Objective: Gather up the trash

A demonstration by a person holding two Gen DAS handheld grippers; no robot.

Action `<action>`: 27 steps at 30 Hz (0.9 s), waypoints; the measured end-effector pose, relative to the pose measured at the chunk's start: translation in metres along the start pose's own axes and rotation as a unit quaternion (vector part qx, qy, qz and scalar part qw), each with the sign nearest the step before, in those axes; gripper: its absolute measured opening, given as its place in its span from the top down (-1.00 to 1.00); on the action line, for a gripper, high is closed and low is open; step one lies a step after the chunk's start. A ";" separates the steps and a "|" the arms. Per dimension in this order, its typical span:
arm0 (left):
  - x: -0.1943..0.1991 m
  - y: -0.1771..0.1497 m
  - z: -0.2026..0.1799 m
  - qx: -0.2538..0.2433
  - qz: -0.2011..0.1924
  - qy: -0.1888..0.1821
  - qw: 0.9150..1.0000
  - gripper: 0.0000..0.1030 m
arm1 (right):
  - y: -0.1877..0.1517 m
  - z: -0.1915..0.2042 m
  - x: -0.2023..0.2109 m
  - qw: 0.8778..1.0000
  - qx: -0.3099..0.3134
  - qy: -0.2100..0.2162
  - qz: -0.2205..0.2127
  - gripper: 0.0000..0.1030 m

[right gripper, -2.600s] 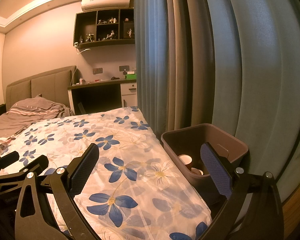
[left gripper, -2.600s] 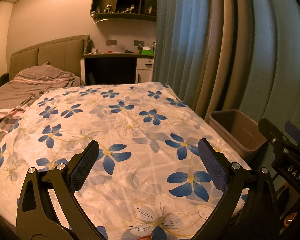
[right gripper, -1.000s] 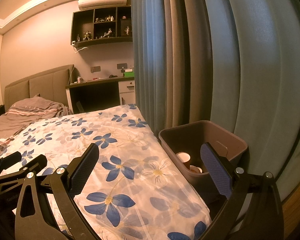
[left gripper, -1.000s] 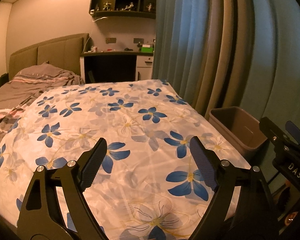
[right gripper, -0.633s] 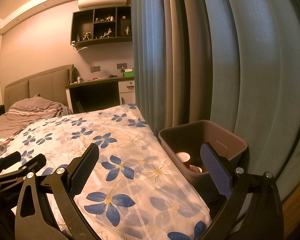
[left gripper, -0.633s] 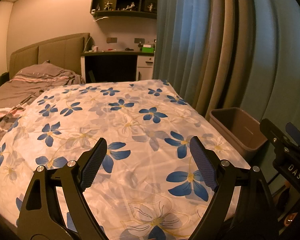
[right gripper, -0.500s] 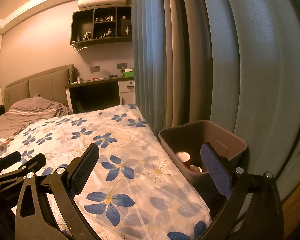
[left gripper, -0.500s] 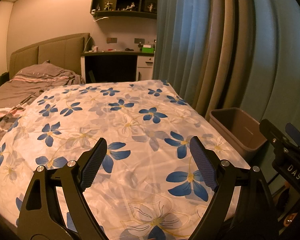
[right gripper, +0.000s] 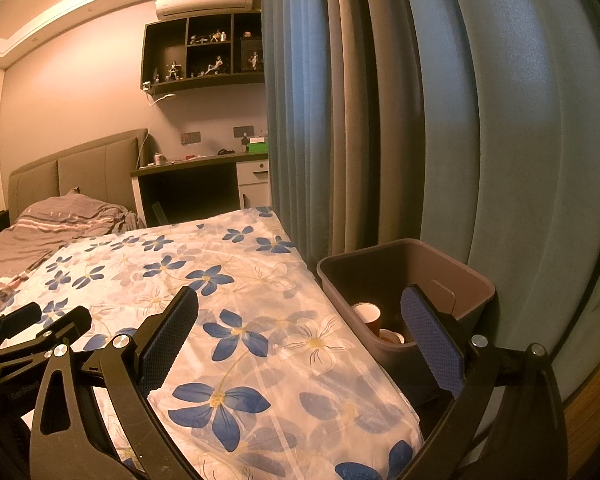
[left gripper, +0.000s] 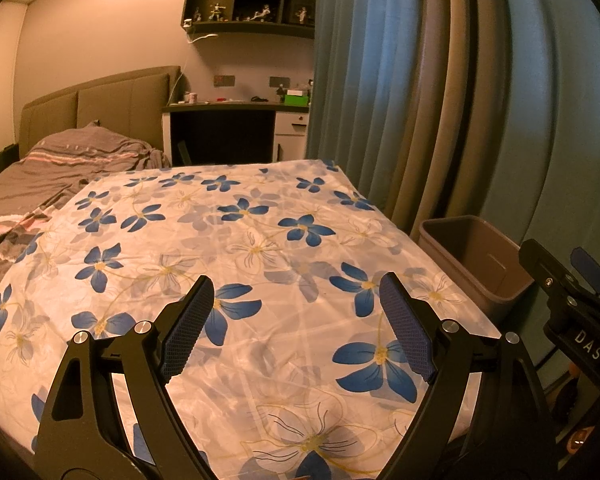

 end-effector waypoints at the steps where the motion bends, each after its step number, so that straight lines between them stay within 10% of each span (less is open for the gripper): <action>1: -0.001 0.001 0.001 0.000 0.000 0.000 1.000 -0.62 | 0.000 0.000 0.001 1.000 0.000 0.000 0.000 -0.89; 27: 0.008 0.006 0.002 0.001 -0.016 0.008 1.000 -0.83 | 0.000 -0.001 0.000 1.000 -0.001 0.000 0.000 -0.89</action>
Point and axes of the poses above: each gripper's, at about its wrist camera, not at the fingertips, and x roughly against the way its jaws point, z to its left, y to its top, the point moved 3 cm from there along -x, roughly the way its jaws point, and after that the axes turned 10 degrees about y, right-handed, at the moved point
